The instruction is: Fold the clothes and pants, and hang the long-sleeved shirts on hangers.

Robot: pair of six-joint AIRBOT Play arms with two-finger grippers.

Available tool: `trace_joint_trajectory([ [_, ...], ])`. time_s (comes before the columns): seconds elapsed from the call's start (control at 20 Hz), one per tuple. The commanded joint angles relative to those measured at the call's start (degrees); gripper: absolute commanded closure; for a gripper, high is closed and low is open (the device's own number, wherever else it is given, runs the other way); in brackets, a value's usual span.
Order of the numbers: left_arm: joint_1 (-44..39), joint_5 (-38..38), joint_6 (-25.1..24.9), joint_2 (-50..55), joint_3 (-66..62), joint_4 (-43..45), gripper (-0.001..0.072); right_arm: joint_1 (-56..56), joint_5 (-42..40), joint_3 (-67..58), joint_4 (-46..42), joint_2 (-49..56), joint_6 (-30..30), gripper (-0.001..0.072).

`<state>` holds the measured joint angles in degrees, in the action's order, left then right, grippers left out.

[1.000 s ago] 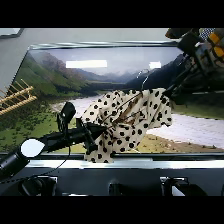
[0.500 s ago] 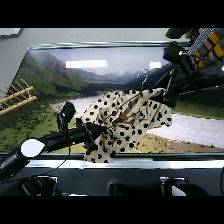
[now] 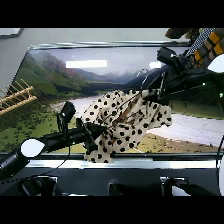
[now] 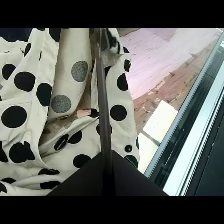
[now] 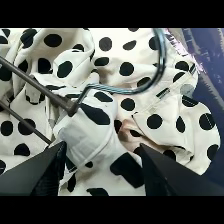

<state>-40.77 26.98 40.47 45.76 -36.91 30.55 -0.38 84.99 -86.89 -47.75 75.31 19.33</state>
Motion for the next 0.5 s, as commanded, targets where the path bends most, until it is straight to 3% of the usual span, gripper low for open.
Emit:
trace_joint_trajectory([
  [0.0,-0.02,0.04,0.09,-0.04,-0.04,0.02,0.0690,0.00,-0.70,0.02,1.44,1.42,-0.76,0.0170],
  [0.1,-0.02,0.04,0.09,-0.02,-0.04,0.02,0.0690,0.00,-0.33,0.02,1.46,1.84,-0.74,0.0204],
  [0.25,-0.02,0.07,0.09,-0.04,-0.04,0.02,0.0690,-0.02,2.03,0.02,1.46,2.19,-0.76,0.0467],
  [0.45,-0.02,0.22,0.57,-0.04,-0.04,0.02,0.0690,-0.02,2.84,0.02,1.53,1.64,-0.70,0.0679],
])
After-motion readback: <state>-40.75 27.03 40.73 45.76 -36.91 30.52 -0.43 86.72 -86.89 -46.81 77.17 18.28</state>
